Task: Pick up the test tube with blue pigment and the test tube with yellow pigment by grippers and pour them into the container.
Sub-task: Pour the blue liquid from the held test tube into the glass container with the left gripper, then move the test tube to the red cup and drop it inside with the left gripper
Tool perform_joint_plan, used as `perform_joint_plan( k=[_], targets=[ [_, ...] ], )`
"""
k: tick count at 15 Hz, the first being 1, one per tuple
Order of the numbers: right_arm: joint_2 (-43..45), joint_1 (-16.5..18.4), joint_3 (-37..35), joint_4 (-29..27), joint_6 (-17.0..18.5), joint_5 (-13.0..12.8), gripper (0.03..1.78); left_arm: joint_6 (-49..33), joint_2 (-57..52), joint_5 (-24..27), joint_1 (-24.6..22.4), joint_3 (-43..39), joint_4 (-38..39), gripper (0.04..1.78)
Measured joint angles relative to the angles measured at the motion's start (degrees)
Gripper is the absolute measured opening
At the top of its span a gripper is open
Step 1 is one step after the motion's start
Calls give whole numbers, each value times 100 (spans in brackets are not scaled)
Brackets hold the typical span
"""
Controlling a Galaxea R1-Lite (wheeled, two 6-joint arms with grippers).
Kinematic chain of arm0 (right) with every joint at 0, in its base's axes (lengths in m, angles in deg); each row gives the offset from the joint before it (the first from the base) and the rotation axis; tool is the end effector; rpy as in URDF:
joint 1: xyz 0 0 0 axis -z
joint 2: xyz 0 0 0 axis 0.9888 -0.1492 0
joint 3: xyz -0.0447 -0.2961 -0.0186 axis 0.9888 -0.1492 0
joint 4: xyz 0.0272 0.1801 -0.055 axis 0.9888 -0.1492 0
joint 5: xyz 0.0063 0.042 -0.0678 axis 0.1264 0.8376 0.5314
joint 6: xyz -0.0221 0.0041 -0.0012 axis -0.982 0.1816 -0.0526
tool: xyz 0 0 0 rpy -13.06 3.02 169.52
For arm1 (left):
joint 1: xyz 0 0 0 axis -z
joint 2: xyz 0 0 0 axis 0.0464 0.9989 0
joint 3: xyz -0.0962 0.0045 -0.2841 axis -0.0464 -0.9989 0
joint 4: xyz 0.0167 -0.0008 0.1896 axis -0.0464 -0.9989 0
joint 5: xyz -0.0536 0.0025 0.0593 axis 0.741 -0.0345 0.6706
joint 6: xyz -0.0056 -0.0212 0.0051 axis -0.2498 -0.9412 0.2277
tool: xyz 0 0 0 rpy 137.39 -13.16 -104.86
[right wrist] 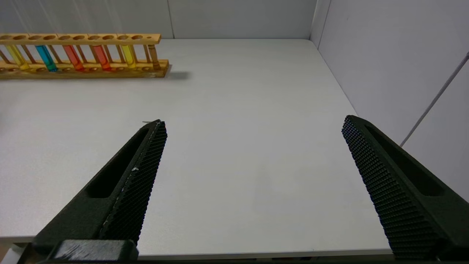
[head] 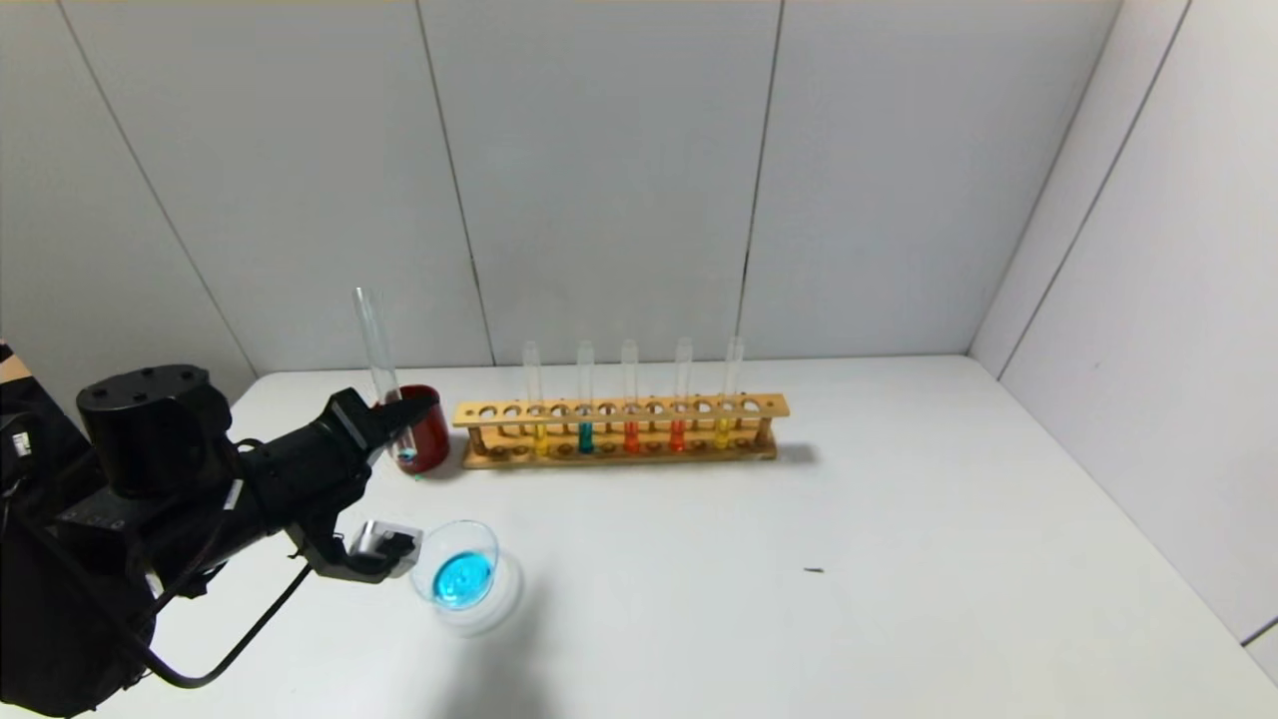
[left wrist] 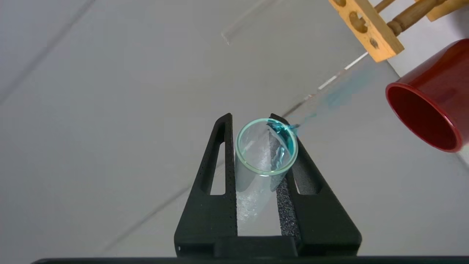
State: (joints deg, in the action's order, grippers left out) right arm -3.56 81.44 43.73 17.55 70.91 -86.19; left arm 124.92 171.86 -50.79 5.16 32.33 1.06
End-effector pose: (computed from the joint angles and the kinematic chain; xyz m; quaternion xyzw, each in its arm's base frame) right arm -0.0229 0.0001 0.0751 0.0000 0.0016 0.0020 1.0000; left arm 0.2622 -0.0443 0.1286 0.8686 -0.2028 -0.1583 0.4236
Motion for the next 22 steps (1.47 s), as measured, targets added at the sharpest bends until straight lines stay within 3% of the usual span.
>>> perform_joint_plan(
  k=[3,5,7,9,12,16,19,22],
  targets=[
    [0,-2,0,0,0,-2,175,-1523,-356,-952,24,-68,-15,35],
    [0,0,0,0,0,0,175,-2914,-675,-1944,61,48,-172,35],
    [0,0,0,0,0,0,175,-4496,-965,-2956,79,384,-736,35],
    [0,0,0,0,0,-2,175,-6153,-1181,-3463,96,819,-1698,35],
    [0,0,0,0,0,-2,175,-8714,-1307,-3439,129,1613,-2972,35],
    [0,0,0,0,0,0,175,-11647,-1263,-3181,138,2216,-3309,35],
    [0,-2,0,0,0,0,175,-12288,-1084,-2427,79,2338,-2999,35],
    [0,0,0,0,0,0,175,-12288,-662,-2213,-9,2459,-2597,35]
  ],
)
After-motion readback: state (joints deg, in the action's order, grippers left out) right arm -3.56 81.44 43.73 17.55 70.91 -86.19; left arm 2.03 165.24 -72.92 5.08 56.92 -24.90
